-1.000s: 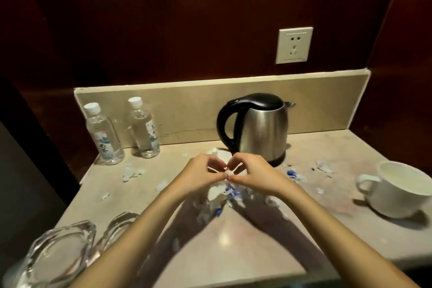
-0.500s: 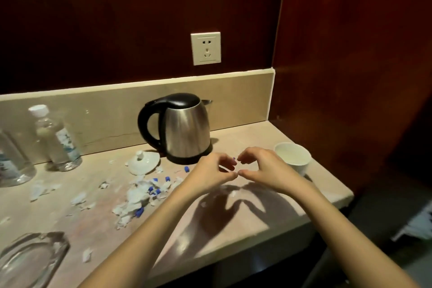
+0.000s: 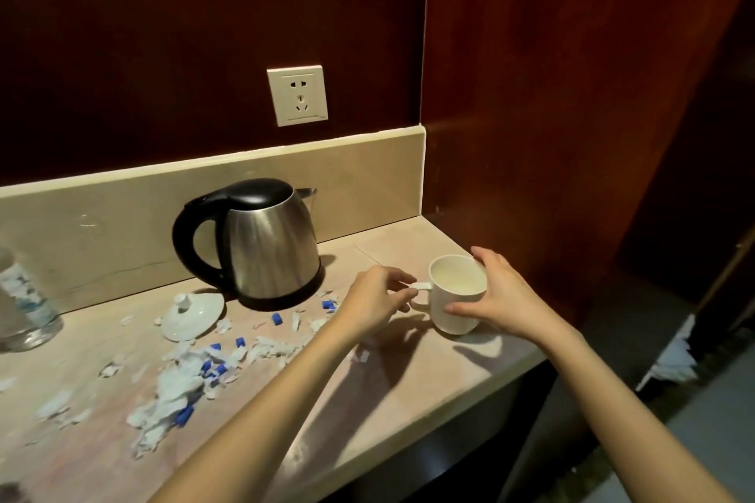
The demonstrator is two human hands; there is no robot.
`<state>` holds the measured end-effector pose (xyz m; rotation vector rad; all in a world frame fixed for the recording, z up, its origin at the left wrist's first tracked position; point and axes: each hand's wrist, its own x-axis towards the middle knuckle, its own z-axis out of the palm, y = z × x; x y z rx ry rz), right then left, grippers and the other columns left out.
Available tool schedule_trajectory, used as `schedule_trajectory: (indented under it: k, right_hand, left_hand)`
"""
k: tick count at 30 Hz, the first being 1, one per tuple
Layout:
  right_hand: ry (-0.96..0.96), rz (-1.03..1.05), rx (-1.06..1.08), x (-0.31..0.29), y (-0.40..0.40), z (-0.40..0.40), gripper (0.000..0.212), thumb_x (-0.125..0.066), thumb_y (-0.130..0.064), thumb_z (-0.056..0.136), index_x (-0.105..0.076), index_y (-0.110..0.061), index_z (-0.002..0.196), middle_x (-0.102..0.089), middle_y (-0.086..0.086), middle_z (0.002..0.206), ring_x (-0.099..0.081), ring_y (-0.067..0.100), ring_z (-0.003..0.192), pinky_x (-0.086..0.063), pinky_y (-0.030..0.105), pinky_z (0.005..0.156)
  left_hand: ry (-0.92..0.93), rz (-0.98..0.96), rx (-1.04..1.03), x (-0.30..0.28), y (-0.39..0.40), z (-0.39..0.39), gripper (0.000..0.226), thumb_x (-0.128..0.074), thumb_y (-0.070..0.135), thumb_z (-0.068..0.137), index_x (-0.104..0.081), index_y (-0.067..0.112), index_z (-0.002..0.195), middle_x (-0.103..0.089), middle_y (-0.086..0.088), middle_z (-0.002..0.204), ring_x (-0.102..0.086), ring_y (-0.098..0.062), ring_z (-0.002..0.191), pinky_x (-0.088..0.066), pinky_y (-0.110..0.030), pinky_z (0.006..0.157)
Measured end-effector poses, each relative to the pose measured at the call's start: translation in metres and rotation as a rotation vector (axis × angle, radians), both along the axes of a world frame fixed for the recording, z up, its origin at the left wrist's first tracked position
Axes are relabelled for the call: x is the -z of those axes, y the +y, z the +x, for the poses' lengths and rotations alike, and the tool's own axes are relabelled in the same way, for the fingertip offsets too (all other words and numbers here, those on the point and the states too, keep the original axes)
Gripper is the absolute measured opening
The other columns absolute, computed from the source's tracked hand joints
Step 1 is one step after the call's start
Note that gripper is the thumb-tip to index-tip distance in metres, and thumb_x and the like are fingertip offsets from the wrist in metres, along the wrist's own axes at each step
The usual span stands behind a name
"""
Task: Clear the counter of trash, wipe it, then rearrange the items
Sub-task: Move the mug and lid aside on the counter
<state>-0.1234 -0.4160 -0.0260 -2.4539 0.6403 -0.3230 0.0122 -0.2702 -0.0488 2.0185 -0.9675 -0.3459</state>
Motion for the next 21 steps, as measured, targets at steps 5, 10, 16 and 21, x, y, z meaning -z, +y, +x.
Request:
schedule_trajectory:
  k: [5,10,16,21]
  right_hand:
    - [-0.119,0.092,0.066,0.013,-0.001,0.007,0.094,-0.09,-0.032,0.059,-0.04,-0.014,0.136,-0.052,0.003,0.132,-0.05,0.018,0.115,-0.044,0.032,0.091]
    - [-0.299,0.054,-0.035,0.01,0.026,0.011,0.089,-0.091,-0.025,0.055,-0.041,-0.02,0.128,-0.048,-0.009,0.118,-0.046,0.008,0.105,-0.036,0.023,0.083]
    - [-0.386,0.025,-0.214,0.007,0.075,0.039,0.092,-0.09,-0.026,0.056,-0.038,-0.022,0.131,-0.047,-0.007,0.125,-0.046,0.009,0.113,-0.04,0.021,0.093]
    - [-0.395,0.014,-0.376,0.0,0.124,0.069,0.087,-0.091,-0.03,0.054,-0.038,-0.031,0.122,-0.048,-0.013,0.116,-0.048,0.003,0.107,-0.038,0.007,0.087]
  left_hand:
    - [0.017,-0.04,0.023,0.002,0.005,0.0,0.012,-0.064,0.015,0.09,-0.071,0.009,0.096,-0.073,-0.01,0.08,-0.071,-0.02,0.077,-0.058,-0.038,0.078]
    - [0.065,-0.114,0.066,-0.006,0.041,0.005,0.008,-0.064,0.011,0.089,-0.07,0.008,0.094,-0.07,-0.003,0.083,-0.069,-0.018,0.08,-0.055,-0.025,0.072]
    - [0.088,-0.125,0.022,-0.018,0.113,0.017,0.012,-0.068,0.011,0.086,-0.07,0.023,0.084,-0.072,0.002,0.086,-0.07,-0.016,0.086,-0.052,-0.019,0.074]
    - [0.145,-0.135,-0.111,-0.024,0.177,0.021,0.006,-0.068,0.019,0.087,-0.072,0.018,0.091,-0.075,0.001,0.086,-0.07,-0.007,0.08,-0.053,-0.021,0.071]
